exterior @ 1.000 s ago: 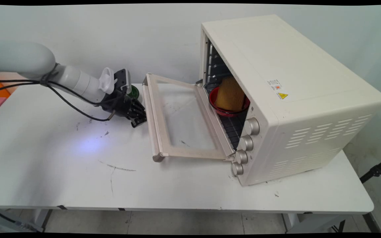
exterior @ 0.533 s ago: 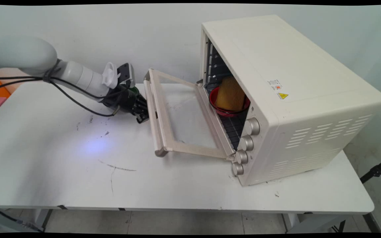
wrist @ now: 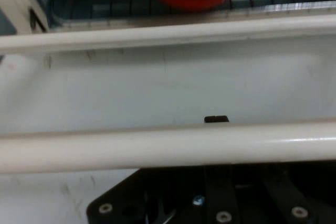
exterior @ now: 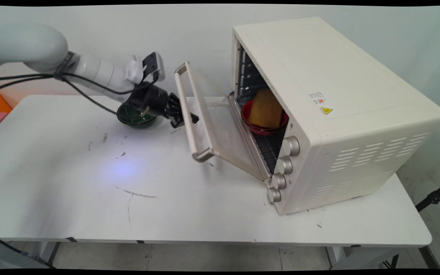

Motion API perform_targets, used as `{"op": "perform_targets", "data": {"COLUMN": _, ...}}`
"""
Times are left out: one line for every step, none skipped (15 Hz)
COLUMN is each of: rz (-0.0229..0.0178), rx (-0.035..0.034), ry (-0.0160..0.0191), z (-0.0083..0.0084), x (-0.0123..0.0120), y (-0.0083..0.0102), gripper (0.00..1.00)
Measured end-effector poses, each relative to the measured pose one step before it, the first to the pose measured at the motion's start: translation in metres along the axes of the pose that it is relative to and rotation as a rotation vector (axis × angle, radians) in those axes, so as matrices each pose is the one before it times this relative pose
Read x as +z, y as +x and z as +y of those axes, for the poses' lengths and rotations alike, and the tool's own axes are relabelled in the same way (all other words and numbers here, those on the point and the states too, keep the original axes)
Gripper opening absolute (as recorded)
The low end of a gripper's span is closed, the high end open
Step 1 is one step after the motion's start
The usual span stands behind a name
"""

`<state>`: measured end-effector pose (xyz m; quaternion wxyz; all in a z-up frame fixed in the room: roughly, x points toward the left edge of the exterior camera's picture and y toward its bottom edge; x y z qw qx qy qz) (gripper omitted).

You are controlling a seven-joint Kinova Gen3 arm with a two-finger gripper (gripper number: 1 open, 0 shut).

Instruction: Close the oven

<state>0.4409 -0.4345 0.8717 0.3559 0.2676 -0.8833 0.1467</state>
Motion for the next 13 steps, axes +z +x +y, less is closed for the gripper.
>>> {"op": "perform_targets", "data": {"rz": 0.01262, "rx": -0.00015, "ry": -0.00203, "z": -0.0002, "x": -0.00075, "y": 0.00708, "gripper": 0.0}}
{"op": "perform_targets", "data": {"rz": 0.00835, "rx": -0.00081, "ry": -0.00053, "z": -0.00001, "x": -0.00089, "y": 0.00438, "gripper": 0.0}}
{"op": "perform_targets", "data": {"rz": 0.01212, "rx": -0.00189, "ry": 0.00022, "z": 0.00005, "x": -0.00168, "y": 0.00607, "gripper": 0.0}}
{"op": "perform_targets", "data": {"rz": 0.01361, "rx": -0.00212, "ry": -0.00018, "z": -0.00019, "x": -0.00143, "y": 0.00724, "gripper": 0.0}}
{"op": "perform_targets", "data": {"rz": 0.01311, "rx": -0.00116, "ry": -0.00035, "z": -0.00033, "x": -0.00121, "y": 0.00737, "gripper": 0.0}}
{"op": "perform_targets", "data": {"rz": 0.01072, "rx": -0.00141, "ry": 0.00063, "z": -0.00013, "x": -0.00157, "y": 0.00561, "gripper": 0.0}}
{"op": "perform_targets", "data": {"rz": 0.00687, "rx": -0.0007, "ry": 0.00073, "z": -0.00028, "x": -0.001, "y": 0.00375, "gripper": 0.0}}
{"op": "perform_targets", "data": {"rz": 0.00964, "rx": -0.00118, "ry": 0.00058, "z": -0.00027, "x": -0.00157, "y": 0.00529, "gripper": 0.0}}
{"op": "perform_targets", "data": {"rz": 0.00908, "rx": -0.00072, "ry": 0.00065, "z": -0.00032, "x": -0.00164, "y": 0.00507, "gripper": 0.0}}
{"op": "perform_targets", "data": {"rz": 0.00665, "rx": -0.00037, "ry": -0.00029, "z": -0.00027, "x": -0.00126, "y": 0.00399, "gripper": 0.0}}
{"op": "perform_targets", "data": {"rz": 0.00755, "rx": -0.00039, "ry": 0.00051, "z": -0.00035, "x": -0.00194, "y": 0.00433, "gripper": 0.0}}
{"op": "perform_targets", "data": {"rz": 0.00431, "rx": -0.00057, "ry": 0.00043, "z": -0.00015, "x": -0.00168, "y": 0.00236, "gripper": 0.0}}
{"op": "perform_targets", "data": {"rz": 0.00621, "rx": -0.00022, "ry": 0.0002, "z": -0.00034, "x": -0.00225, "y": 0.00361, "gripper": 0.0}}
